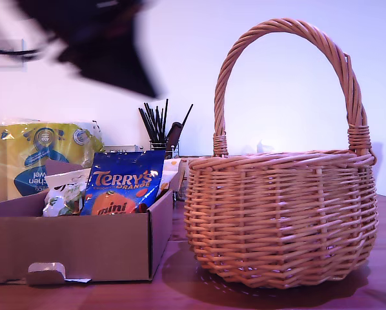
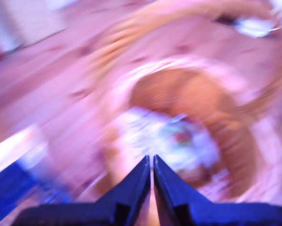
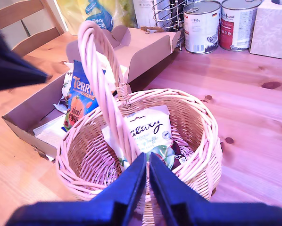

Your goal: Move the bags of Easter eggs from the cardboard box on the left into the woven basket on the right side.

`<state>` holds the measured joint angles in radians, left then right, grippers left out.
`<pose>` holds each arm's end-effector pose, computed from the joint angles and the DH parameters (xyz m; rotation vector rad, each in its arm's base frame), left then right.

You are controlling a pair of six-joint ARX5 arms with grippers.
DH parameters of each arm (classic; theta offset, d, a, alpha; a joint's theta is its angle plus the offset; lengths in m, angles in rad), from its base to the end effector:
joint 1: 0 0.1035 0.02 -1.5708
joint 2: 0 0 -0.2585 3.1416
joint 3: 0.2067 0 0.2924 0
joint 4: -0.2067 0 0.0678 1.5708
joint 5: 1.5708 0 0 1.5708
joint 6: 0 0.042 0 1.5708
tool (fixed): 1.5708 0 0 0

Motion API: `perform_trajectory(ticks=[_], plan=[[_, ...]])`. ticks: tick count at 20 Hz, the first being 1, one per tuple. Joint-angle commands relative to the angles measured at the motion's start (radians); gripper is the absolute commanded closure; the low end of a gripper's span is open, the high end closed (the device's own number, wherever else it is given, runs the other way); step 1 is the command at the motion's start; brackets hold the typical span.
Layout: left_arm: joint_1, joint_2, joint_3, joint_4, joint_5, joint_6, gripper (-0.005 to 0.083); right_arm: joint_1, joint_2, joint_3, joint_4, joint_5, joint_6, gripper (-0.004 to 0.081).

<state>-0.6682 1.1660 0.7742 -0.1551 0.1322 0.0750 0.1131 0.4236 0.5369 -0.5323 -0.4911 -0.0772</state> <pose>0.2313 -0.1896 0.2304 0.2179 0.5124 -0.8006 0.1544 0.0375 0.2591 0.0062 0.3944 0.6107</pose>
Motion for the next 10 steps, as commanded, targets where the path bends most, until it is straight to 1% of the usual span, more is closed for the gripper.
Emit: perform_trajectory(ticks=[1,3,4,6,7,8,9,10], plan=[[0.070,-0.031,-0.034,0.000,0.089,0.070,0.0795,0.005,-0.002,0.019,0.003,-0.004,-0.004,0.0782],[0.195,-0.056,-0.047,-0.016,0.206,0.100,0.0795,0.005,-0.002,0.019,0.002,-0.004,-0.004,0.0782],[0.255,-0.055,-0.047,-0.025,0.254,0.134,0.0795,0.005,-0.002,0.019,0.002,-0.004,-0.004,0.0782],[0.354,-0.040,-0.047,-0.031,0.318,0.204,0.0795,0.005,-0.002,0.019,0.002,-0.004,-0.004,0.0782],[0.391,-0.026,-0.047,-0.031,0.349,0.249,0.0794,0.005,-0.002,0.019,0.002,-0.004,-0.004,0.0782],[0.417,-0.006,-0.047,-0.029,0.371,0.313,0.0746,0.005,-0.002,0.019,0.003,-0.004,-0.004,0.0782],[0.435,0.021,-0.047,-0.022,0.386,0.344,0.0592,0.005,-0.002,0.019,0.003,-0.004,-0.004,0.0782],[0.445,0.050,-0.047,-0.007,0.388,0.353,0.0381,0.005,-0.002,0.019,0.004,-0.004,-0.004,0.0782]])
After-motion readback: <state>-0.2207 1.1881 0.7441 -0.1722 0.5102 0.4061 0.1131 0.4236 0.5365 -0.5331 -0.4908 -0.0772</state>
